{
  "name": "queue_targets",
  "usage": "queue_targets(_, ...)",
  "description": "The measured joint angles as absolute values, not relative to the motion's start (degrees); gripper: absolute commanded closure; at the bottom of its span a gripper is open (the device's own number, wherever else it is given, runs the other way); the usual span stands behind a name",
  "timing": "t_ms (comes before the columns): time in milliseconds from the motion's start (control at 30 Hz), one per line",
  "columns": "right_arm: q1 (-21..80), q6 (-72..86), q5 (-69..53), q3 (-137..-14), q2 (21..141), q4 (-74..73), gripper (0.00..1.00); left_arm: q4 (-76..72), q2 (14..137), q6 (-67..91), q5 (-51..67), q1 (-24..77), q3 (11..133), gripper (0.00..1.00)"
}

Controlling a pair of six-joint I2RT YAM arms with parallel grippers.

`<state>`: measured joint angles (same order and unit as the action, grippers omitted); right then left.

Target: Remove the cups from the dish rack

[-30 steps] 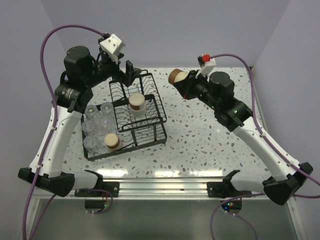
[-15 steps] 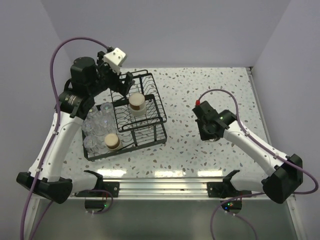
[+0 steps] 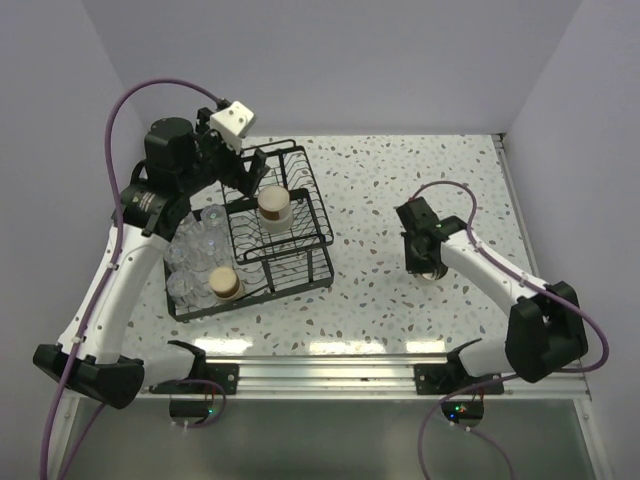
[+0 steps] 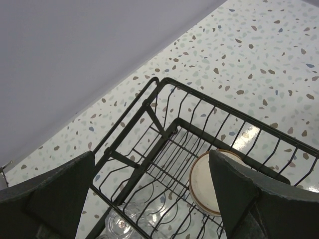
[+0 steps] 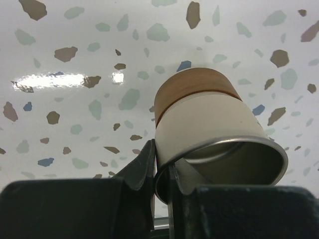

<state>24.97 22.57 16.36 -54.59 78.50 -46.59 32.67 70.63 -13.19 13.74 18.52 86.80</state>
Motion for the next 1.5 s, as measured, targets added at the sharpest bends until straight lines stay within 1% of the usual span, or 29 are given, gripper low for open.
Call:
queue_targets(200,23.59,20.80,11.20,-54.59,83.53,-44.03,1.00,32.73,70.61,-13.21,14.46,18.50,86.35,0.00)
queue_targets(233,23.33,20.34,10.66,-54.76,84.09,-44.05,0.98,32.71,70.61,-13.30,14.74,18.52,86.35,0.00)
queue_targets(333,22.65,19.55,9.56,-55.11,84.25,-44.10,0.80,32.75,70.61,-13.63,15.42,18.52,86.32,0.00)
queue_targets(367,22.44,19.38,9.32,-55.20,84.38,-44.07,0.70,32.77,70.61,-13.80,15.77,18.52,86.32,0.00)
queue_targets(467,22.31,18.55,8.95,-55.68,84.90,-44.14,0.54,32.95,70.61,-14.41,17.32,18.52,86.32,0.00)
queue_targets(500,22.31,18.33,8.84,-55.96,85.01,-44.29,0.45,33.19,70.61,-14.66,18.17,18.52,86.32,0.00)
queue_targets(533,22.31,18.20,8.71,-56.27,85.08,-44.53,0.40,33.61,70.61,-14.94,19.49,18.52,86.30,0.01)
queue_targets(667,22.33,17.23,7.86,-58.19,84.93,-45.63,0.27,36.49,70.85,-18.13,25.30,18.55,86.32,0.00)
queue_targets(800,22.31,16.80,7.49,-59.90,82.94,-46.70,0.19,43.29,73.54,-23.27,28.86,18.85,87.64,0.00)
queue_targets(833,22.33,16.78,7.49,-60.25,82.06,-46.94,0.13,44.86,74.83,-23.86,29.04,18.92,88.42,0.00)
queue_targets(967,22.31,16.67,7.55,-61.28,79.24,-47.72,0.11,48.93,78.65,-24.93,28.27,19.59,89.27,0.00)
queue_targets(1000,22.33,16.64,7.55,-61.30,78.94,-47.90,0.09,49.12,78.94,-24.86,27.97,20.03,89.10,0.00)
queue_targets(1033,22.33,16.67,7.60,-61.28,78.65,-48.16,0.02,49.04,79.00,-24.75,27.24,20.58,88.73,0.00)
queue_targets(1367,22.33,16.58,7.73,-61.28,77.95,-48.90,0.02,48.07,80.07,-24.62,22.41,23.73,87.18,0.00)
queue_targets(1433,22.33,16.58,7.75,-61.28,77.52,-48.90,0.02,48.07,80.97,-24.64,21.69,24.12,86.54,0.06)
queue_targets(1467,22.33,16.58,7.75,-61.28,77.36,-48.86,0.02,48.14,81.47,-24.62,21.19,24.18,86.28,0.19)
queue_targets(1500,22.33,16.58,7.75,-61.28,77.25,-48.88,0.02,48.18,81.84,-24.38,20.97,24.25,86.19,0.27)
